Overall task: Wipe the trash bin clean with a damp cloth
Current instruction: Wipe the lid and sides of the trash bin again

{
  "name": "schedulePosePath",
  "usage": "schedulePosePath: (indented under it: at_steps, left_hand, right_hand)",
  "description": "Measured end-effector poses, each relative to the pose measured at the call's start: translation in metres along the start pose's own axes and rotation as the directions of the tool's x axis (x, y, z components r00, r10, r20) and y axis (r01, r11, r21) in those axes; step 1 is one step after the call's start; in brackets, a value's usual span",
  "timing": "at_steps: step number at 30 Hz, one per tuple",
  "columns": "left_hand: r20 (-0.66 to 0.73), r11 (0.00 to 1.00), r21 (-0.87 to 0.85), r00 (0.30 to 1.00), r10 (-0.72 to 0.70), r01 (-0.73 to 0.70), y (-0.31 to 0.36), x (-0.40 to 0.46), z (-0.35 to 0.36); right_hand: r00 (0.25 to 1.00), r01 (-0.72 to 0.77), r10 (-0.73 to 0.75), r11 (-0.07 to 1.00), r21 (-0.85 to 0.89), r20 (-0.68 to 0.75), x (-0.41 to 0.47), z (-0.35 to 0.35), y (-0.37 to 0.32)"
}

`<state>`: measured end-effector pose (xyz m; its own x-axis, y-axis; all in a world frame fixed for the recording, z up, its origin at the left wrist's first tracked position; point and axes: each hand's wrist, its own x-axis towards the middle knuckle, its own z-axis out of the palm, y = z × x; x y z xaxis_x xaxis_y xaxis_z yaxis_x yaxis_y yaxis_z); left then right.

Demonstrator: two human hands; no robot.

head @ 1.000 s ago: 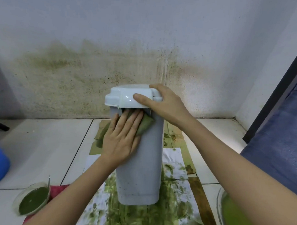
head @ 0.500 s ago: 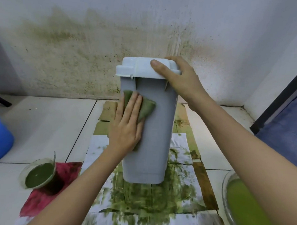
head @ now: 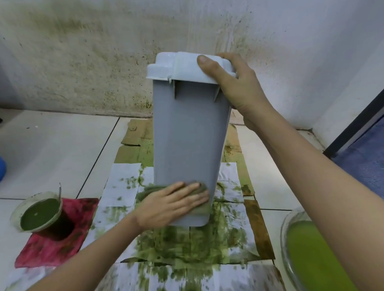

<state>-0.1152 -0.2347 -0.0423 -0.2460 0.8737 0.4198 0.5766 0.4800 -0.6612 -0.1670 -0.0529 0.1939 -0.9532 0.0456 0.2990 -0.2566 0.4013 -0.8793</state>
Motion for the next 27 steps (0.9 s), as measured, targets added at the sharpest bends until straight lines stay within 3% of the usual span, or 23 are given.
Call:
schedulePosePath:
  at_steps: [1,3,5,6,8,9,10,11,12,13,15,16,17,19,21,22,23,26,27]
  left_hand:
    - [-0.076,0.975,-0.071,0.973,-0.217,0.212,-0.015,0.016,-0.006]
    - [-0.164,0.829,-0.196,0.816,-0.554,0.523,-0.035,0.045,-0.016]
    - [-0.189,0.740,-0.202,0.716,-0.673,0.642,-0.030,0.065,-0.019]
    - [-0.182,0.750,-0.186,0.728,-0.661,0.634,-0.020,0.071,-0.016]
    - [-0.099,0.880,-0.132,0.878,-0.469,0.455,0.013,0.073,-0.006]
    - [-0.001,0.964,-0.083,0.968,-0.253,0.252,0.033,0.069,0.000]
    - [0.125,0.999,-0.040,0.992,-0.010,0.016,0.050,0.063,0.003]
    - [0.231,0.988,0.013,0.962,0.148,-0.156,0.063,0.056,0.004]
    - [0.279,0.974,0.073,0.942,0.188,-0.217,0.072,0.048,0.003]
    - [0.260,0.979,0.109,0.955,0.141,-0.174,0.076,0.041,0.004]
    - [0.070,0.989,0.089,0.990,-0.121,0.114,0.068,0.025,0.005]
    - [-0.027,0.951,0.014,0.951,-0.309,0.310,0.057,0.017,0.005]
    - [-0.083,0.857,-0.118,0.855,-0.511,0.501,0.042,0.014,0.003]
    - [-0.112,0.558,-0.390,0.564,-0.818,0.732,0.004,0.026,-0.005]
    - [-0.060,0.261,-0.607,0.283,-0.957,0.751,-0.035,0.057,-0.017]
    - [-0.037,0.171,-0.668,0.197,-0.980,0.724,-0.048,0.072,-0.023]
    - [-0.029,0.132,-0.692,0.156,-0.987,0.709,-0.054,0.083,-0.026]
    - [-0.023,0.120,-0.647,0.139,-0.990,0.753,-0.029,0.080,-0.020]
    - [0.011,0.076,-0.632,0.107,-0.994,0.771,-0.012,0.071,-0.015]
  right_hand:
    - [1.000,-0.001,0.001,1.000,0.002,0.000,0.001,0.000,-0.001]
    - [1.000,0.005,-0.005,1.000,0.010,-0.008,0.003,0.002,-0.002]
    - [1.000,0.015,-0.015,1.000,0.006,-0.018,0.004,0.003,-0.002]
    - [1.000,0.016,-0.015,1.000,0.007,-0.023,0.004,0.003,-0.002]
    - [0.999,0.022,-0.021,1.000,0.014,-0.037,0.002,0.002,0.000]
    - [0.999,0.026,-0.025,1.000,0.017,-0.038,0.001,0.003,0.001]
    - [0.999,0.028,-0.027,0.999,0.019,-0.036,-0.001,0.004,0.002]
    - [0.999,0.030,-0.030,0.999,0.019,-0.030,-0.004,0.004,0.003]
    - [0.999,0.033,-0.032,0.999,0.016,-0.019,-0.007,0.004,0.005]
    - [0.999,0.037,-0.037,0.999,0.015,-0.008,-0.009,0.002,0.006]
    - [1.000,0.030,-0.031,0.999,0.032,0.002,-0.011,-0.005,0.010]
    - [1.000,0.025,-0.025,0.999,0.047,-0.003,-0.010,-0.007,0.010]
    - [1.000,0.024,-0.023,0.998,0.054,-0.016,-0.009,-0.006,0.011]
    - [0.997,0.039,-0.037,0.999,0.037,-0.063,-0.007,0.003,0.009]
    - [0.992,0.059,-0.058,0.998,0.008,-0.114,-0.005,0.018,0.005]
    - [0.990,0.061,-0.061,0.998,-0.002,-0.126,-0.004,0.023,0.003]
    - [0.989,0.057,-0.057,0.998,-0.007,-0.134,-0.003,0.026,0.002]
    - [0.986,0.061,-0.065,0.998,-0.028,-0.156,-0.003,0.026,0.004]
    - [0.984,0.073,-0.079,0.997,-0.040,-0.160,-0.005,0.026,0.006]
